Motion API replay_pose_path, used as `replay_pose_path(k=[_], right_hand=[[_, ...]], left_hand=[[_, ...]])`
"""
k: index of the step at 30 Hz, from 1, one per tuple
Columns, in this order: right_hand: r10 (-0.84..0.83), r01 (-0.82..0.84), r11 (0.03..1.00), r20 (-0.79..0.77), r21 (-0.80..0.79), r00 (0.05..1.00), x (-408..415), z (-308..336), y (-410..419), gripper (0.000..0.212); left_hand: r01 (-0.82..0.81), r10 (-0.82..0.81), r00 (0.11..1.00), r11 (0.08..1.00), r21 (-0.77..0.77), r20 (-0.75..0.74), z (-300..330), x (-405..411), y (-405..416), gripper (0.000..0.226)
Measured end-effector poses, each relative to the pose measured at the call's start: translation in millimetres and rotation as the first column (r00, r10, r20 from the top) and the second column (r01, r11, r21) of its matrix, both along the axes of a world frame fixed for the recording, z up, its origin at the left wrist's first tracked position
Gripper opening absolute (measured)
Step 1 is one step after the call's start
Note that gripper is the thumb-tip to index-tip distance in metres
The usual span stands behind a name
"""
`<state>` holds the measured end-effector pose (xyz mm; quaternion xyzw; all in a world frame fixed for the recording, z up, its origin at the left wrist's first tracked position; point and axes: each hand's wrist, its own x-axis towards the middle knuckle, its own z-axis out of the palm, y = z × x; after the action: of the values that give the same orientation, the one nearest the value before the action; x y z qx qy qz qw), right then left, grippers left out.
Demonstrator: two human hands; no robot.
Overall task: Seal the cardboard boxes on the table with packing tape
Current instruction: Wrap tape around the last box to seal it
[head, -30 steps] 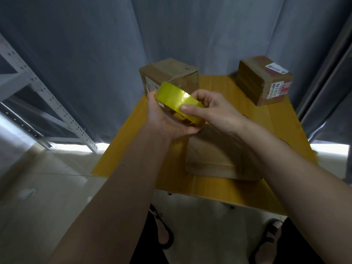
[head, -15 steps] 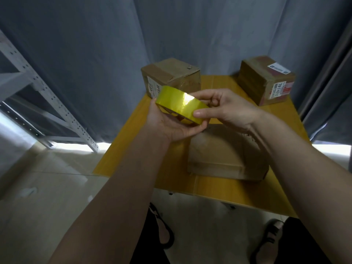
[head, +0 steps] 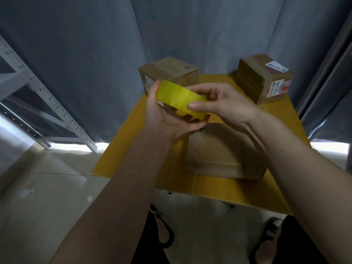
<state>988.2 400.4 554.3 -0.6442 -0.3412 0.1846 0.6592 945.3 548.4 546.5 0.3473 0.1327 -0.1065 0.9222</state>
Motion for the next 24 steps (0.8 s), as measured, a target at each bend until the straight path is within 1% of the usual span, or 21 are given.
replay_pose_path(k=[2,6,9,11,14,16,17,19,21,24], right_hand=[[0.048,-0.048,0.998,-0.011,-0.037,0.999,1.3,-2.0,-6.1,0.044],[0.084,-0.085,0.993,-0.006,-0.084,0.996,3.5,-1.5,-13.0,0.047],[0.119,-0.122,0.986,-0.028,-0.111,0.992,6.0,1.0,-18.7,0.052],[0.107,-0.11,0.984,-0.027,-0.138,0.994,6.8,2.5,-20.3,0.049],[0.002,-0.005,0.995,-0.031,-0.099,1.0,3.2,0.9,-11.3,0.034],[-0.115,0.115,0.988,0.01,-0.105,0.993,-2.7,-3.0,0.5,0.023],[-0.182,0.186,0.974,0.048,-0.127,0.982,-5.3,-5.0,6.6,0.024],[-0.311,0.319,0.939,0.082,-0.13,0.947,-9.8,-7.1,16.8,0.033],[-0.429,0.432,0.896,0.053,-0.099,0.902,-11.6,-6.5,24.5,0.043],[-0.547,0.549,0.832,0.044,-0.082,0.836,-13.9,-4.8,30.2,0.048]], left_hand=[[0.014,-0.015,0.999,0.999,-0.039,-0.033,-0.9,-0.2,-0.4,0.087],[0.004,-0.015,0.997,0.99,-0.142,-0.075,-5.9,-0.3,-3.3,0.082],[0.018,-0.035,0.996,0.983,-0.185,-0.087,-7.1,-1.4,-2.9,0.082],[0.033,-0.052,0.995,0.98,-0.197,-0.09,-7.0,-1.9,-2.9,0.083],[0.031,-0.037,0.999,0.983,-0.181,-0.034,-7.9,0.5,-3.5,0.081],[0.038,-0.032,0.998,0.992,-0.118,0.047,-9.8,2.2,-4.7,0.082],[0.035,-0.028,0.996,0.996,-0.086,0.083,-10.2,2.8,-6.1,0.081],[0.021,-0.009,0.99,0.996,-0.082,0.143,-11.8,2.1,-11.0,0.077],[-0.008,0.028,0.98,0.994,-0.105,0.199,-16.4,1.0,-19.5,0.075],[-0.062,0.086,0.976,0.99,-0.125,0.199,-21.7,1.1,-28.0,0.075]])
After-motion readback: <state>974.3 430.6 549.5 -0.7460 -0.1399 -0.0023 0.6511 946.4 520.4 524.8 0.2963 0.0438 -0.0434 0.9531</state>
